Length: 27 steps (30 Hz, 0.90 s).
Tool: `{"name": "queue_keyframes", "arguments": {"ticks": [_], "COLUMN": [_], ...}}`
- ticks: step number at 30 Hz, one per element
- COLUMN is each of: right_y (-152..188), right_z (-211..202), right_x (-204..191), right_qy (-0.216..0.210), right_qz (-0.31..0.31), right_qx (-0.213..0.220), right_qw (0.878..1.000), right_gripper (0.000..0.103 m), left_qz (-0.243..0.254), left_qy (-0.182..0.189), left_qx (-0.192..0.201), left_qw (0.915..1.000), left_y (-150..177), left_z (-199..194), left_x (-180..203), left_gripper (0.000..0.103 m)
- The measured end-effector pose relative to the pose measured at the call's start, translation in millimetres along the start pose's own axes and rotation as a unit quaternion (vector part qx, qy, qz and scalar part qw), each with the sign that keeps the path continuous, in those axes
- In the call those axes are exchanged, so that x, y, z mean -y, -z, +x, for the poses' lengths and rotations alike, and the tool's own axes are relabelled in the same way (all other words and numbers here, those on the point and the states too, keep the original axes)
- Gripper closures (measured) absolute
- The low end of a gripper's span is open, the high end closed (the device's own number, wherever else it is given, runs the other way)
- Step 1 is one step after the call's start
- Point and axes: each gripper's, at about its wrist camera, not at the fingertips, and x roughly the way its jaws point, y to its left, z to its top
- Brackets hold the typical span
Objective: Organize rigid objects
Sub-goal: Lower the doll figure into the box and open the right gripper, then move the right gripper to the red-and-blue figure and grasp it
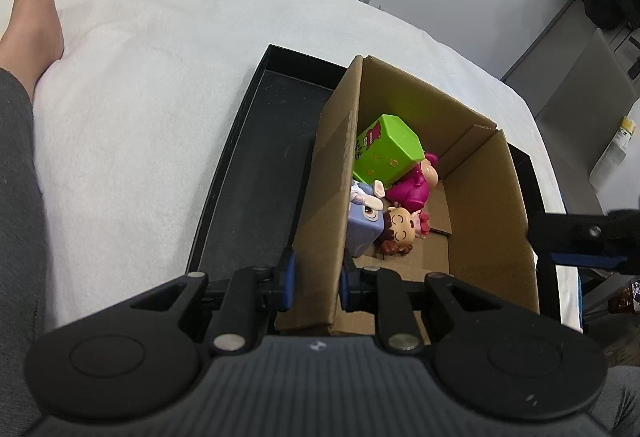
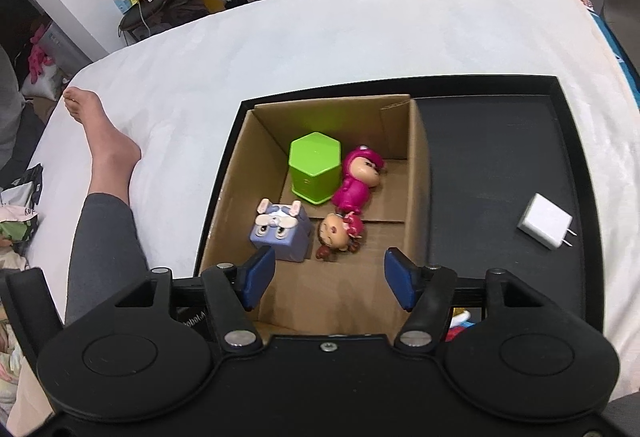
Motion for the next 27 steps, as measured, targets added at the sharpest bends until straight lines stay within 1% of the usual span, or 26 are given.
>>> {"name": "queue_keyframes", "arguments": {"ticks": [4,6,8,18,27], "right_y": [4.3,6.8,8.6,21.7,36.2], "right_z": [-7.8,-12.5,-16.3,-31.8,-31.6], "right_x": [9.0,13.5,17.4,42.6,71.3], "right_qy": [0.000,0.002,0.002,0.007,0.020], "right_qz": [0.005,0.008,0.010,0.029,0.058], "right_qx": [0.001,0.003,0.006,0.010,0.007], "right_qw": [1.000,1.000,1.000,1.000,0.998], "right_gripper": [0.041,0.036,0.034,0.033,0.034], "left_qz": [0.000,0.000,0.001,-0.002,-0.010], "left_qy": [0.000,-0.001,-0.002,-0.002,-0.004], "left_qx": [0.000,0.001,0.002,0.002,0.006], "left_qw": [1.0000,1.0000,1.0000,1.0000,0.9999], "left_y": [0.0,0.0,0.1,0.0,1.4], "left_z": [-0.1,0.1,0.5,1.1,0.5], "left_x": [-0.1,-0.1,0.4,-1.1,-2.5], "left_gripper": [0.083,0.083,0.083,0.084,0.085]}}
